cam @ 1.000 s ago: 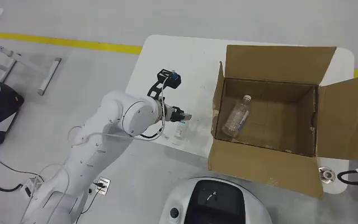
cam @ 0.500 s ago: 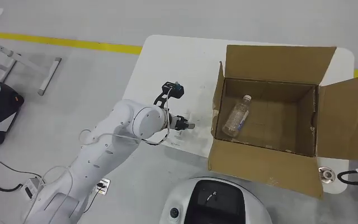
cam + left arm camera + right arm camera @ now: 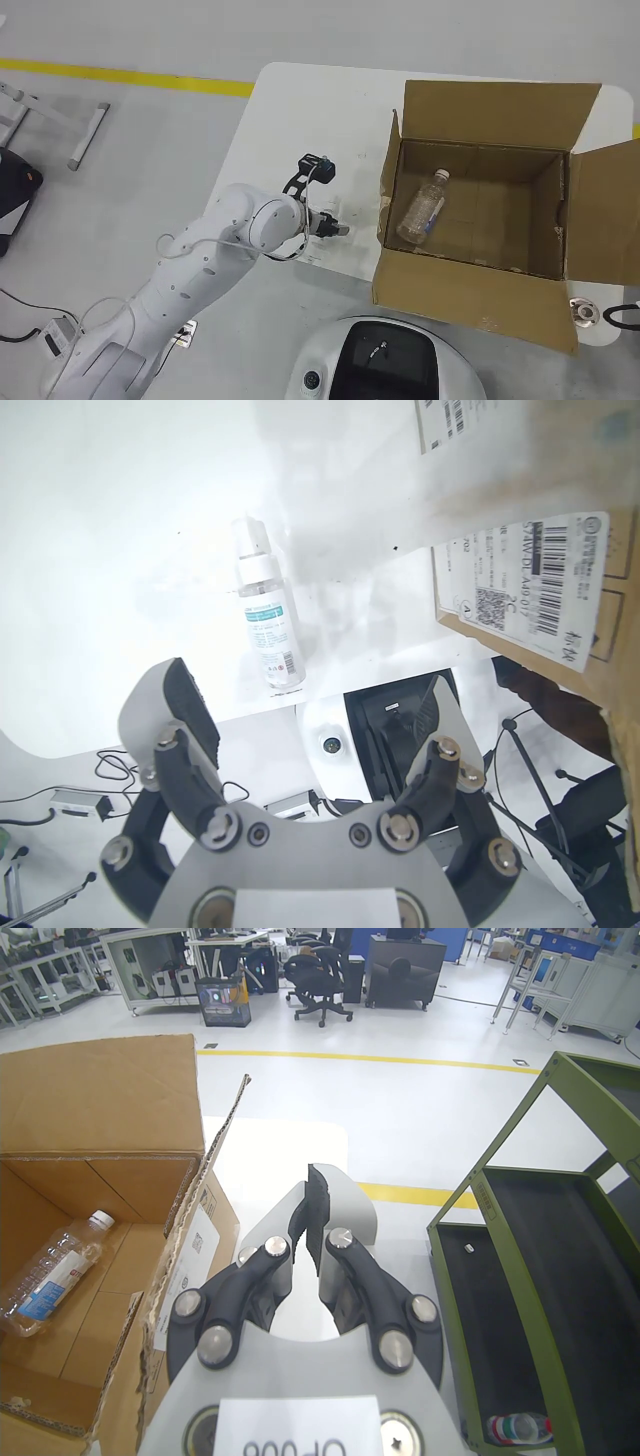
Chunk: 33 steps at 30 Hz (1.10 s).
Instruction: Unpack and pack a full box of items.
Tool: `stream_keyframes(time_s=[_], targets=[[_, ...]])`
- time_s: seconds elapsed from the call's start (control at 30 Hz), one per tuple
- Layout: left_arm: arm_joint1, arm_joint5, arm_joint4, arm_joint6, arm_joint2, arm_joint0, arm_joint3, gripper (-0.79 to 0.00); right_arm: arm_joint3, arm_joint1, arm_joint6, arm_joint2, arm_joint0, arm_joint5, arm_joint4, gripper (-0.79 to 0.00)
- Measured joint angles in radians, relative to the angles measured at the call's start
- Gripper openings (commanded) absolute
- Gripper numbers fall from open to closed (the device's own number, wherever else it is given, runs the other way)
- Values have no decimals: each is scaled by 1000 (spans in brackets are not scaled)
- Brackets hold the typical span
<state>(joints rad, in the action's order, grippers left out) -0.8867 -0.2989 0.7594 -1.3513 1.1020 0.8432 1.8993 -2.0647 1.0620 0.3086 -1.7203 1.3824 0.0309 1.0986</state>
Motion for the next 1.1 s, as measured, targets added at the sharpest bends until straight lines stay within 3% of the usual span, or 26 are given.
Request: stream_keyframes(time_s=[0.37, 0.57, 0.67, 0.97, 1.1], targets=[[-22, 45, 39, 32, -77, -38, -159, 0, 0, 0, 0, 0, 0, 0, 0, -785], [-34, 26, 33, 63, -99, -35, -190, 0, 0, 0, 0, 0, 0, 0, 0, -785], [-40, 11, 31, 86, -102, -31, -209, -49, 0, 0, 0, 0, 0, 0, 0, -785], [-51, 11, 70, 110, -123, -31, -238, -22, 0, 0, 0, 0, 0, 0, 0, -785], [-56, 14, 89, 107, -133, -31, -243, -80, 0, 0, 0, 0, 0, 0, 0, -785]])
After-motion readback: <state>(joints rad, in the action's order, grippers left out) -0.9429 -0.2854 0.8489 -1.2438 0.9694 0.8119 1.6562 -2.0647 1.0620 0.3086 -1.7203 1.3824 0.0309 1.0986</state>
